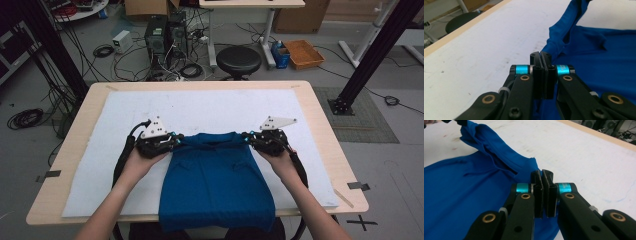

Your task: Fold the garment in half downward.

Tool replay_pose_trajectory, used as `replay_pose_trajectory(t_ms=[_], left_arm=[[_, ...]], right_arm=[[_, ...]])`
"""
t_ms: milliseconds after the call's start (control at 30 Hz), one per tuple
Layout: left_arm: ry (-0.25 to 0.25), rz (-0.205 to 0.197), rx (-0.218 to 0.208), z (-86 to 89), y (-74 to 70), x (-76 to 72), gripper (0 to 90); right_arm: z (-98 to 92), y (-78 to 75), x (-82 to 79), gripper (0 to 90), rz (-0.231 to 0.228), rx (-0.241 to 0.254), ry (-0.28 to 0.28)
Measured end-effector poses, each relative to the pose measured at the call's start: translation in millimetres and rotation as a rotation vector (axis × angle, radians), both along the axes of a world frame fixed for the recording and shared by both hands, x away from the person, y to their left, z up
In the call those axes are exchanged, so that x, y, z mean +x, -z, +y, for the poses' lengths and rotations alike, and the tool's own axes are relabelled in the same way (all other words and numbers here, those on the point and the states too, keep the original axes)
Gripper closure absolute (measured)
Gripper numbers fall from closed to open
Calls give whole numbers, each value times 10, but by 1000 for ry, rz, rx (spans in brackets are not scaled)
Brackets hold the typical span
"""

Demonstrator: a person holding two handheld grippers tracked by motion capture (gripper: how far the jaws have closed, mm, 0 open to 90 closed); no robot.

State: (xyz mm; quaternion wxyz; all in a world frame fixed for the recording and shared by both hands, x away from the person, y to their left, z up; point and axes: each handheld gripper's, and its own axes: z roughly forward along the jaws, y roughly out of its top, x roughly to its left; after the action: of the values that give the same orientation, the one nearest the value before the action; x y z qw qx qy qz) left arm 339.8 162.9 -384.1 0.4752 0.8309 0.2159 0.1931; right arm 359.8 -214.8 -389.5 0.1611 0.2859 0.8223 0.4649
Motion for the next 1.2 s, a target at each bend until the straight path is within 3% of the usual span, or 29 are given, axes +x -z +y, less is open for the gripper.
replay_pose_trajectory(t_ms=[200, 367, 500, 700, 867, 967, 1067, 1200], left_arm=[[60, -25, 24, -2, 92, -358, 886], [130, -37, 82, -12, 188, -599, 886], [171, -34, 125, -19, 277, -756, 885], [229, -21, 183, -68, 409, -909, 882], [251, -6, 214, -122, 468, -976, 868], [268, 8, 219, -130, 464, -1009, 781], [274, 34, 211, -124, 431, -1016, 674], [187, 37, 160, -85, 354, -918, 543]], right_arm=[[-33, 81, -406, 884, -38, -20, -15], [-53, 130, -690, 883, -53, -52, -43], [-79, 170, -880, 882, -63, -74, -68], [-71, 278, -1150, 880, -72, -154, -107], [-66, 314, -1283, 869, -55, -177, -133], [-73, 308, -1340, 846, -58, -177, -159], [-111, 272, -1364, 811, -92, -168, -175], [-184, 210, -1228, 747, -118, -125, -94]])
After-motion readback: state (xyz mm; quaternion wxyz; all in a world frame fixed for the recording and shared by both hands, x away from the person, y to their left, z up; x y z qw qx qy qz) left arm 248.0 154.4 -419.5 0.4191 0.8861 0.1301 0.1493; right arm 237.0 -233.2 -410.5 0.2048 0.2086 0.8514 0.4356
